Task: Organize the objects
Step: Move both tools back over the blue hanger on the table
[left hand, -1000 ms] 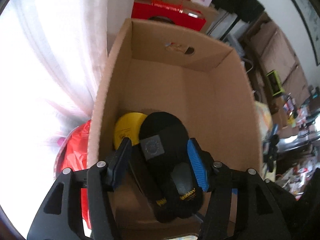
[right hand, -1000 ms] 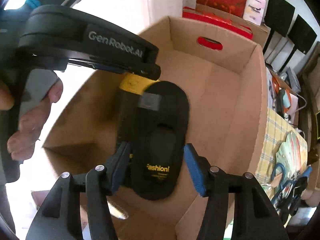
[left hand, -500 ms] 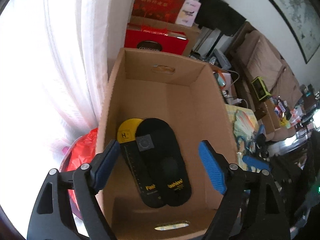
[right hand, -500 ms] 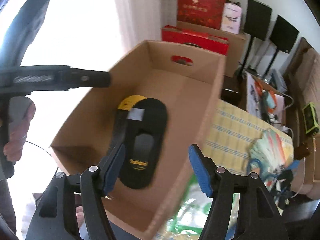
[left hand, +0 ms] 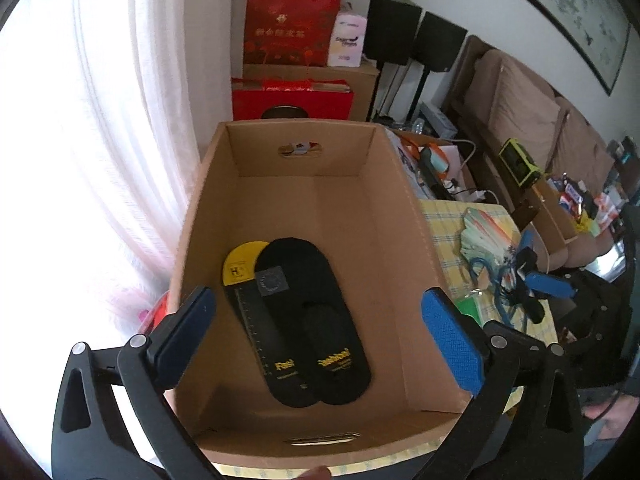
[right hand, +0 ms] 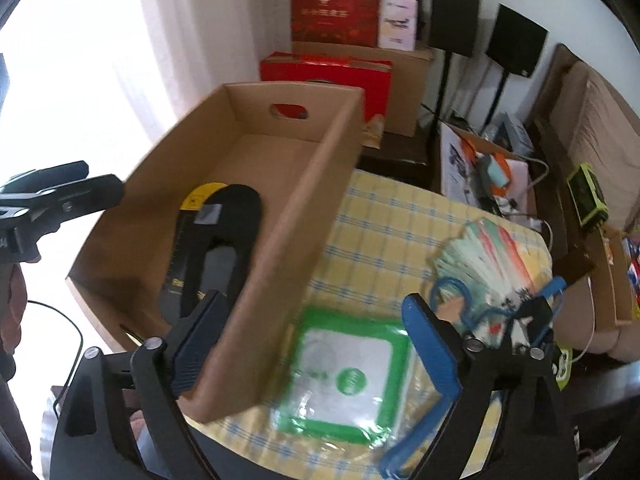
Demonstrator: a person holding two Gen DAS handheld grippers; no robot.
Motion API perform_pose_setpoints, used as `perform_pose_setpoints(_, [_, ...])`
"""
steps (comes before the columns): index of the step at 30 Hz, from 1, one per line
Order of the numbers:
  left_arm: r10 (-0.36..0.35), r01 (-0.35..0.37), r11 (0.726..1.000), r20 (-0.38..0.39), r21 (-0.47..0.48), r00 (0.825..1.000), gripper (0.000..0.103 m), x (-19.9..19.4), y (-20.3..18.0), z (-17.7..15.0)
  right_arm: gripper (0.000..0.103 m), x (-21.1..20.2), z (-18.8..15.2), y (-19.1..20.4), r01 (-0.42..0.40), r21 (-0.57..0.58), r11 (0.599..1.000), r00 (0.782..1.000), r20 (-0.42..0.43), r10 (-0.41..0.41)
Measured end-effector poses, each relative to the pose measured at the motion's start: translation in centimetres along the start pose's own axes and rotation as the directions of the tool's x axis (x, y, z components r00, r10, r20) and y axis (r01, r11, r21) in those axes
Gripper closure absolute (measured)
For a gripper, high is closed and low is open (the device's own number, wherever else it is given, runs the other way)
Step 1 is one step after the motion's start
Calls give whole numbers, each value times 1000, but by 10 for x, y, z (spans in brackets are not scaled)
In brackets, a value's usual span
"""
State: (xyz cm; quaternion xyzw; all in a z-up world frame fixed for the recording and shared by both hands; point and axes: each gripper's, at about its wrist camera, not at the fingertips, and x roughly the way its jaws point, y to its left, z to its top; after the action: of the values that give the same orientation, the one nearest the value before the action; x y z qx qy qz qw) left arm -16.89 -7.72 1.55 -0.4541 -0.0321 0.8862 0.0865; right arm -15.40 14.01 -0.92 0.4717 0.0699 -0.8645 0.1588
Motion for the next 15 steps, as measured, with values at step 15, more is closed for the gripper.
perform_pose_setpoints(15, [-14,10,995,33,102,999,0,-5,-74,-22,0,-40,-37,-95,89,132,987,995,39,-95])
